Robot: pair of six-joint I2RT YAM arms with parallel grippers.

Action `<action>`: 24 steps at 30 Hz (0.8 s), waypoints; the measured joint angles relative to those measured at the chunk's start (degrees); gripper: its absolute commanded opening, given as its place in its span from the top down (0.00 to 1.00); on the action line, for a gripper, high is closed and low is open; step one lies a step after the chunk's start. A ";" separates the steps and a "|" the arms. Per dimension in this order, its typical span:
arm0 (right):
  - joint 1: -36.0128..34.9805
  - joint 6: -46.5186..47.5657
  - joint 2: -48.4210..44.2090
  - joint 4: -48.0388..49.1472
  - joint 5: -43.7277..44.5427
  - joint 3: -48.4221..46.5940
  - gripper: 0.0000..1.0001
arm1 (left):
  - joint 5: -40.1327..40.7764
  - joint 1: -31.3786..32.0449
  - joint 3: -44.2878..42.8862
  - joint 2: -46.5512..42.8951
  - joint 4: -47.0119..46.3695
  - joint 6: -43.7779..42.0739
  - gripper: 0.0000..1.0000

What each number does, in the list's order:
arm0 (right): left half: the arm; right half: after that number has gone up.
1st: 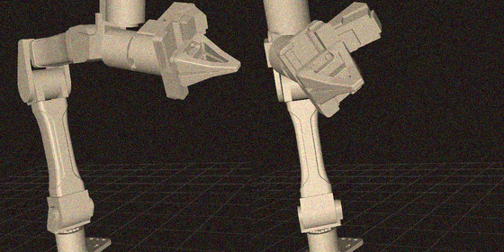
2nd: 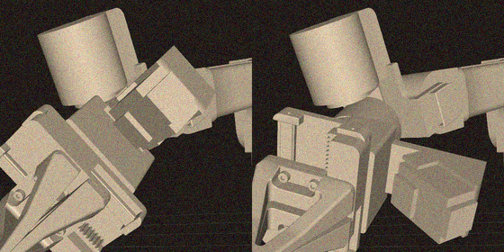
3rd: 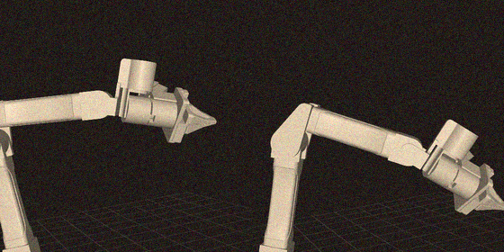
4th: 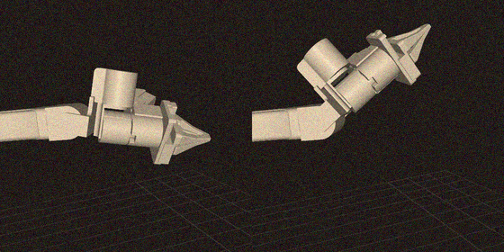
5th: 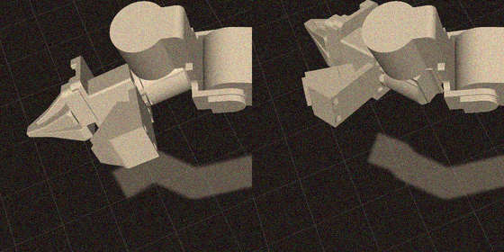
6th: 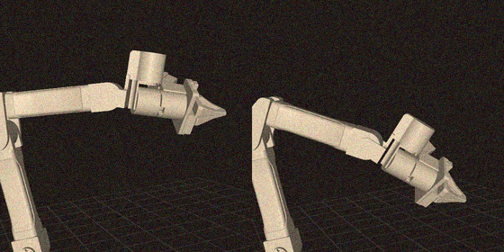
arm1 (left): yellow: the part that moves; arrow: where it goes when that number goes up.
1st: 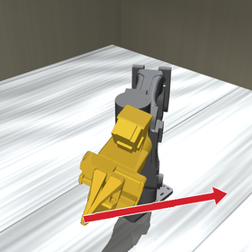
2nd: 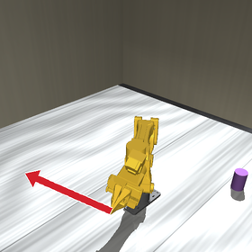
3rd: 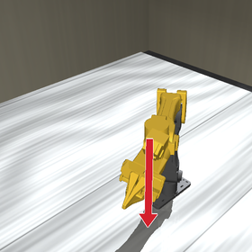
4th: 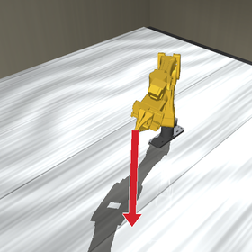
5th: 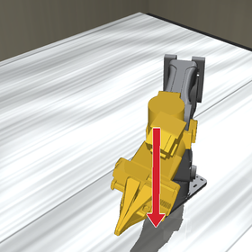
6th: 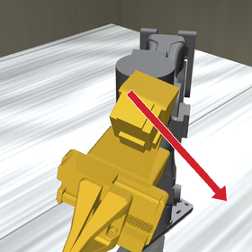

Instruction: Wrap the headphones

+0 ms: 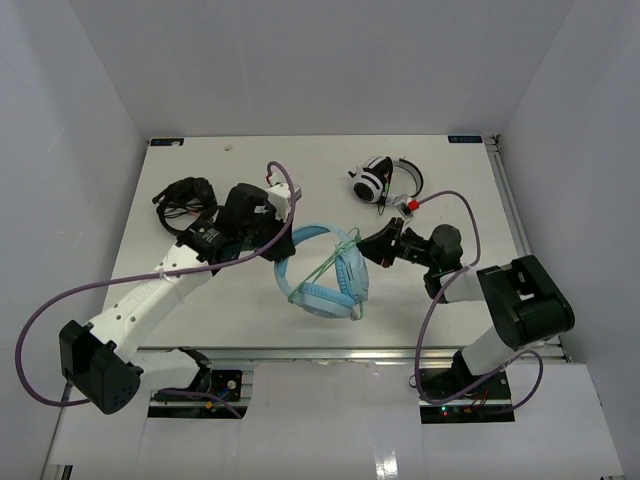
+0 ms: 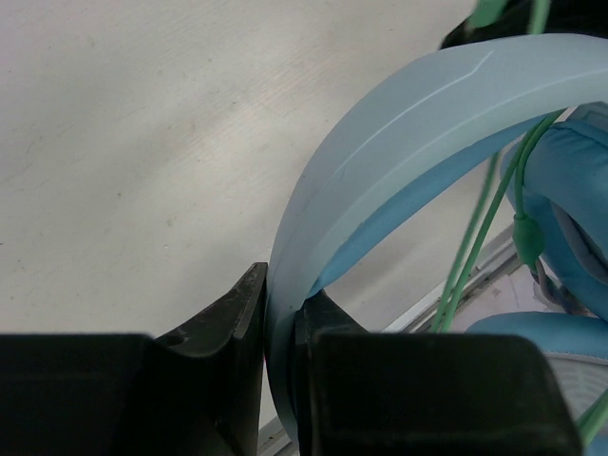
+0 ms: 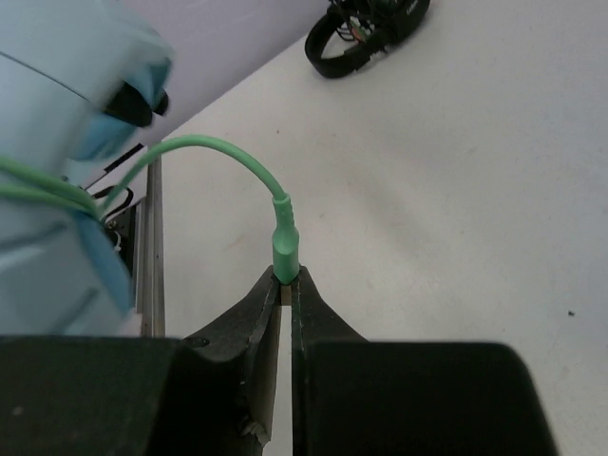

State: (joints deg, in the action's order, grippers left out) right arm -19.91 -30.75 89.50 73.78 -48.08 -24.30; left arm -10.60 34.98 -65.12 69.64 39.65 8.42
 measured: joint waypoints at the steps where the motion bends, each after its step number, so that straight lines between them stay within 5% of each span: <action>1: 0.06 0.52 -1.77 -1.34 0.13 -0.68 0.92 | 1.03 0.00 0.04 0.53 0.22 -0.28 1.00; 12: 0.01 5.57 -9.97 -22.56 3.86 -4.62 0.92 | 11.50 0.04 0.65 3.83 -0.30 -1.11 1.00; 24: -0.14 7.43 -12.72 -35.53 4.63 -8.61 0.92 | 22.66 0.74 -0.29 10.79 1.20 3.32 1.00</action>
State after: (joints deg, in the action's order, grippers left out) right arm -20.05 -23.32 76.78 38.25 -43.45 -32.91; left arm 12.06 35.72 -65.41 80.44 40.85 11.74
